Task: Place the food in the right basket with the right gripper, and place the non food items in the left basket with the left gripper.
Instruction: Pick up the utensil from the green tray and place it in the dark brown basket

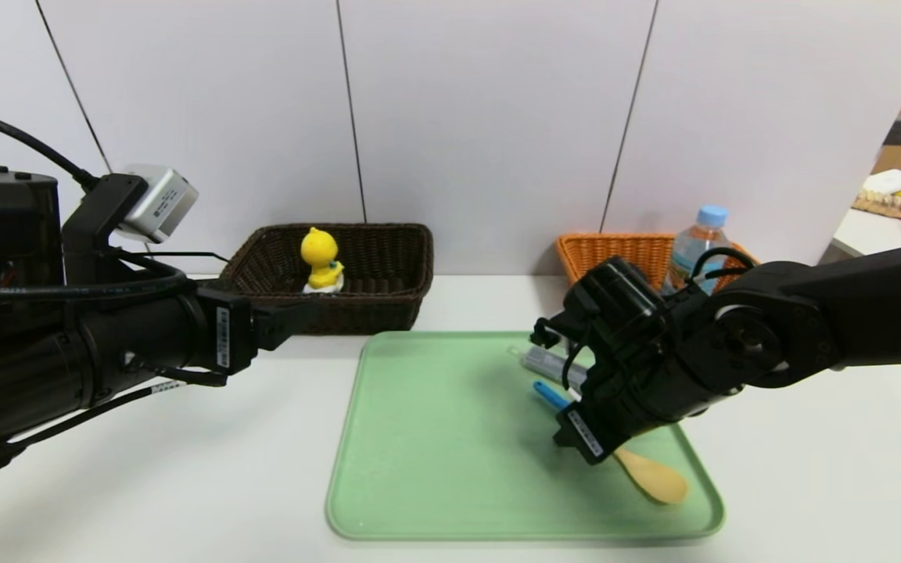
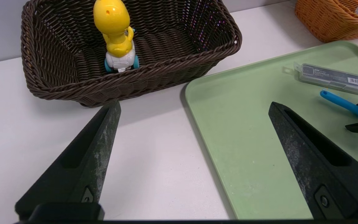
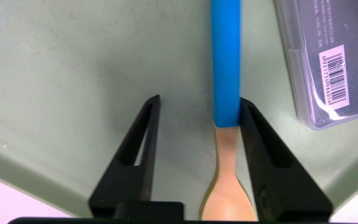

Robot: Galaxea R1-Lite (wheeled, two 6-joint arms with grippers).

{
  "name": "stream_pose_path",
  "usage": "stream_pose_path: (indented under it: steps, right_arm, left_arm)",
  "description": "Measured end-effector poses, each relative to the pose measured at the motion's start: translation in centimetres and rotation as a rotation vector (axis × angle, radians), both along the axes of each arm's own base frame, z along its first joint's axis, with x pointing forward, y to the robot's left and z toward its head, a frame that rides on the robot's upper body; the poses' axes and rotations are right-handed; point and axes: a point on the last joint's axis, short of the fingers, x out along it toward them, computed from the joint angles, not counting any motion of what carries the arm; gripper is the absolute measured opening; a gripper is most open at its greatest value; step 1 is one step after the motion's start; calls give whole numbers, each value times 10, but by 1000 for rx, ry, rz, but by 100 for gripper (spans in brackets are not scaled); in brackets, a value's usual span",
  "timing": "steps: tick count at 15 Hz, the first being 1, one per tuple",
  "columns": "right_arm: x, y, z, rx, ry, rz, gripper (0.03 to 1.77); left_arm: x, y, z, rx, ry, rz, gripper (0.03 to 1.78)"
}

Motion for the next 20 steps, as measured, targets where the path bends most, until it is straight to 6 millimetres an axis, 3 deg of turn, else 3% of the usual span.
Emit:
stream_pose_path:
  steps: [1, 2, 9, 11, 15, 20]
  right_arm:
    - [0, 0, 0, -1, 1, 0, 33]
    - [0, 0, 0, -1, 2, -1, 13]
    - [-2, -1, 3, 3, -3, 0, 16]
    - [-2, -1, 11, 37, -19, 9, 16]
    - [-1, 3, 51, 159, -111, 24, 16]
    - [9, 15, 125, 339, -338, 28, 16]
  left_arm:
    - [0, 0, 0, 0, -2, 1, 169]
    - [0, 0, 1, -1, -4, 2, 169]
    - [0, 6, 3, -2, -14, 26, 169]
    - [-1, 7, 3, 1, -14, 28, 169]
    - [-2, 7, -3, 9, 4, 27, 169]
    - [-4, 8, -8, 18, 20, 29, 169]
